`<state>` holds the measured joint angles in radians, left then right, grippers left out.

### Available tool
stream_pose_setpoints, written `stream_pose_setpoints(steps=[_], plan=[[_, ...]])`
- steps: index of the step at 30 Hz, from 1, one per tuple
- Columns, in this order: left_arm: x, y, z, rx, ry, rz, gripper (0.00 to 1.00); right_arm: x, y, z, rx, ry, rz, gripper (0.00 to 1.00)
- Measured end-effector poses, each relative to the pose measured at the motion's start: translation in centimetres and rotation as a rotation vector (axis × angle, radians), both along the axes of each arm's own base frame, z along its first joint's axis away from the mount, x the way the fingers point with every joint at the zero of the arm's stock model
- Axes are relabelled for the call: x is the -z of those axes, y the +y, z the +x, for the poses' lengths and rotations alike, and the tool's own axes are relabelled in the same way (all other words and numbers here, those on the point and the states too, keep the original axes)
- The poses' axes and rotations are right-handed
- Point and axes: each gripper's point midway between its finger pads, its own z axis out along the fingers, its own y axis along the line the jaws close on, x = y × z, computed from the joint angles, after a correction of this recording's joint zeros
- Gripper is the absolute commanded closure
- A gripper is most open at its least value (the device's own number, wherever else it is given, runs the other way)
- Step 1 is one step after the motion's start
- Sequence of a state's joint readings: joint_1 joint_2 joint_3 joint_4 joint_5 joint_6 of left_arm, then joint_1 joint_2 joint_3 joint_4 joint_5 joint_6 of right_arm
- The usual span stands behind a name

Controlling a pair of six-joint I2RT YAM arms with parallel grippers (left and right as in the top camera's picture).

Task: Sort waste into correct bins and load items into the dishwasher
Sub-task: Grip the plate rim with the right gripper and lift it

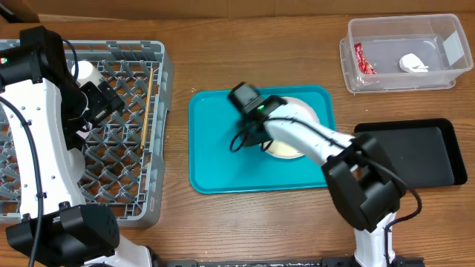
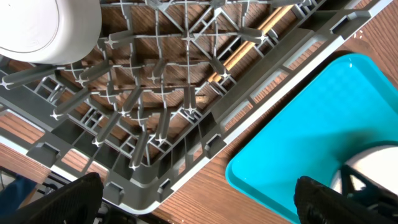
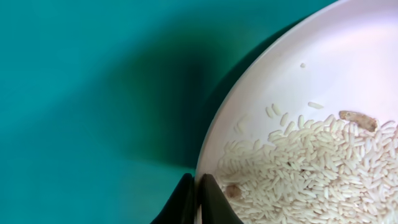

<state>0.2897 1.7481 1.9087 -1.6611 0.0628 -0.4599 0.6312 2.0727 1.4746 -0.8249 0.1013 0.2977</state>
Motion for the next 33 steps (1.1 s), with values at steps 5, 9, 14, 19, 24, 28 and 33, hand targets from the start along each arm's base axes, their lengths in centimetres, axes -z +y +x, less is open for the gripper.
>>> stream_pose_setpoints(steps=[5,9,14,19,24,28,33], plan=[[0.0,0.0,0.0,0.000,0.000,0.000,0.00,0.3,-1.8,0.7,0.052,0.042,0.035,0.61],[0.0,0.0,0.0,0.000,0.000,0.000,0.00,0.3,-1.2,0.6,0.031,0.048,0.058,0.46],[0.0,0.0,0.0,0.000,0.000,0.000,0.00,0.3,-0.3,0.3,0.014,0.049,0.076,0.57],[0.0,0.0,0.0,0.000,0.000,0.000,0.00,0.3,0.0,0.2,0.007,0.042,0.080,0.73],[0.0,0.0,0.0,0.000,0.000,0.000,0.00,0.9,-0.1,0.3,0.006,0.021,0.079,0.96],[0.0,0.0,0.0,0.000,0.000,0.000,0.00,0.5,-0.1,0.3,0.005,0.007,0.071,0.96],[0.0,0.0,0.0,0.000,0.000,0.000,0.00,0.5,-0.4,-0.2,0.007,0.024,0.053,0.96]])
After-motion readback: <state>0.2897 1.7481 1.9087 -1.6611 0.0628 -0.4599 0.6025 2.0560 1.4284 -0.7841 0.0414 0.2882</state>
